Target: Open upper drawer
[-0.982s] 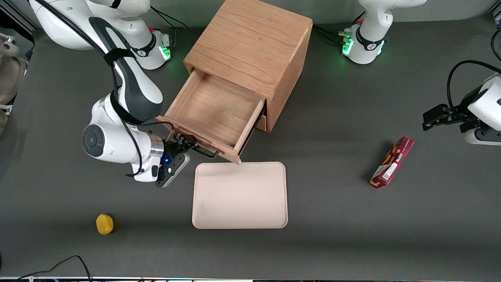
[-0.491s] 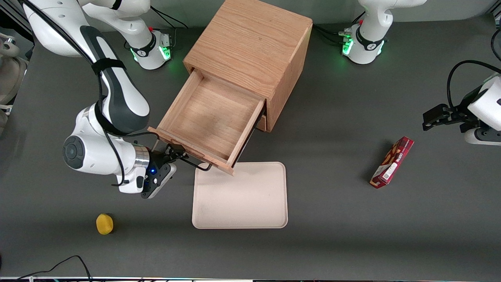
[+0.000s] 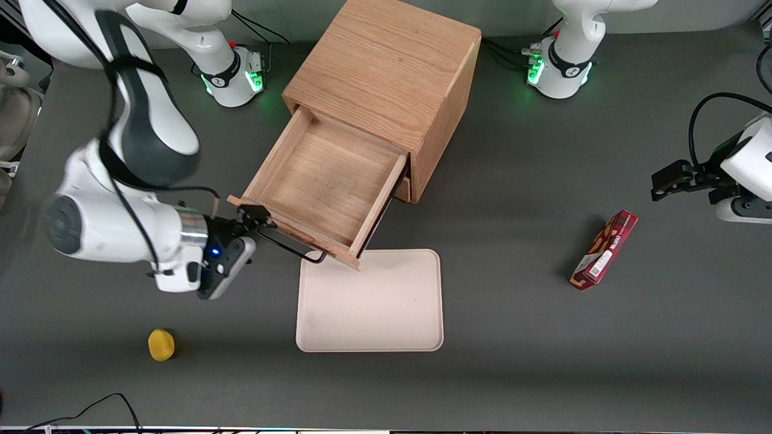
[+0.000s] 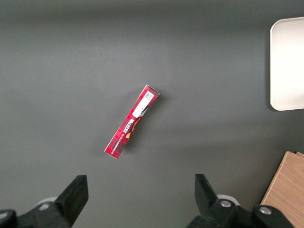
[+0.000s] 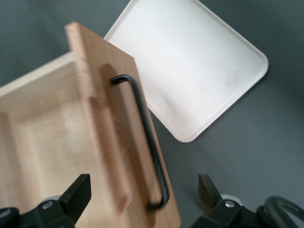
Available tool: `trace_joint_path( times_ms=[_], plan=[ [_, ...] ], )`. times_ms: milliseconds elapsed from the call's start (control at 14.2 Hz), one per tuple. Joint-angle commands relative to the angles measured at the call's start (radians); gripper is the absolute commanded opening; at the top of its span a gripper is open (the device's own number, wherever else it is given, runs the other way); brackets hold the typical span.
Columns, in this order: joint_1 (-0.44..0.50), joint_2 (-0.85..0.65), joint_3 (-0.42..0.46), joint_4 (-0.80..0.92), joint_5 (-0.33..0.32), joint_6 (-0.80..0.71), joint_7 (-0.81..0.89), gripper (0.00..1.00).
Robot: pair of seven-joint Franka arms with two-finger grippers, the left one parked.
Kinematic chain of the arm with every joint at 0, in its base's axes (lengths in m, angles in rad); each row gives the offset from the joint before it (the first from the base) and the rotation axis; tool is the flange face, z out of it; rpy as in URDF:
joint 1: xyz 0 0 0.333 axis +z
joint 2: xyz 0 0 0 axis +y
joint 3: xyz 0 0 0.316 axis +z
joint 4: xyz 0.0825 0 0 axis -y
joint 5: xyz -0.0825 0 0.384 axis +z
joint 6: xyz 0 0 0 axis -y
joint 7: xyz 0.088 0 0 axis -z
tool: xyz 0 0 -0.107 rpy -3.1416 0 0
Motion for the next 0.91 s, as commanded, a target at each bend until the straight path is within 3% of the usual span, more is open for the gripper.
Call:
trace_joint_path(
  times_ms=[0,211,351,632,842],
  plan=[
    [0.005,-0.127,-0.019,0.016,-0.036,-0.090,0.125,1.00],
    [0.005,-0.270,-0.028,0.014,-0.042,-0.179,0.448,1.00],
    [0.002,-0.351,-0.030,0.013,-0.107,-0.276,0.615,1.00],
    [0.002,-0.465,-0.201,-0.038,-0.188,-0.328,0.802,1.00],
    [0.002,-0.586,-0.244,-0.220,-0.195,-0.333,0.806,1.00]
  ],
)
